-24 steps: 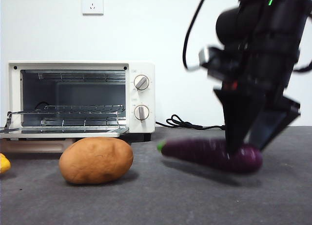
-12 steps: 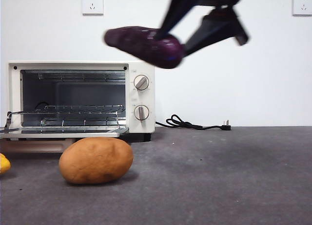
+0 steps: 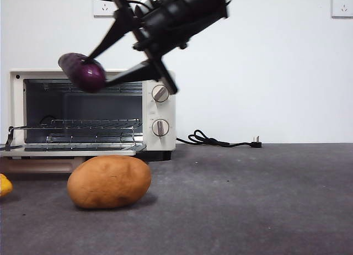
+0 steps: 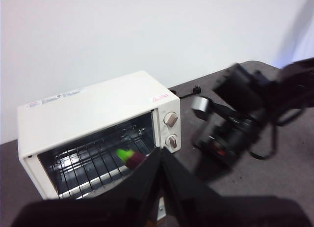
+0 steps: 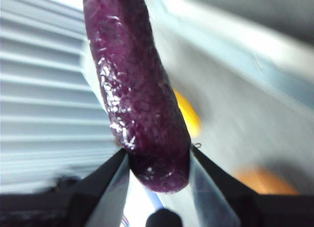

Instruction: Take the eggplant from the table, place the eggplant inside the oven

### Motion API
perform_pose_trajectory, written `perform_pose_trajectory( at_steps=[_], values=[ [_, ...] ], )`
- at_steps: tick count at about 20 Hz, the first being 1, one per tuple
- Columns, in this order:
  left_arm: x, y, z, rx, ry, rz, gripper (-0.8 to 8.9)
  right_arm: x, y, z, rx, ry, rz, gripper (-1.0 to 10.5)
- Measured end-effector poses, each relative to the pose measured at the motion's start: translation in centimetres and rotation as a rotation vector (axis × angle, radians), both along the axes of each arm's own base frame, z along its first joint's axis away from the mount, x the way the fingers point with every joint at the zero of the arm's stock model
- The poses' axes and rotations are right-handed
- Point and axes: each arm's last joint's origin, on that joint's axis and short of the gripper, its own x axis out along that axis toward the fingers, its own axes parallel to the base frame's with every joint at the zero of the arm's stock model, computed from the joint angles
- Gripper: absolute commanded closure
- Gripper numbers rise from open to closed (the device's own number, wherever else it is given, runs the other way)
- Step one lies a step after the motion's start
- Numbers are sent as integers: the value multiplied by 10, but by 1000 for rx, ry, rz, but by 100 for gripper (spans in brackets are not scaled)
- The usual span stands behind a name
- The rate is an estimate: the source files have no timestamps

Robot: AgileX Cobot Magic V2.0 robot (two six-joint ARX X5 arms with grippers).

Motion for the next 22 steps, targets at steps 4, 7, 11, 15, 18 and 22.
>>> perform_pose_trajectory(
  at_steps=[4,7,11,15,18,22],
  values=[
    [-13,2,-1,-3,-13,0,819,31,26,-9,64,74,-79,959],
    [-21,3,-3,-2,-14,3,819,47,39,-30,68,167,-133,959],
    [-26,4,-4,-2,-14,4,819,62,48,-45,87,192,-306,958],
    [-28,4,-5,-2,-10,4,819,72,48,-37,124,146,-566,958],
    [-28,5,-5,-2,-11,4,819,75,47,-37,111,121,-708,937],
    [-29,5,-7,2,13,4,819,77,47,-35,128,84,-783,692]
  ],
)
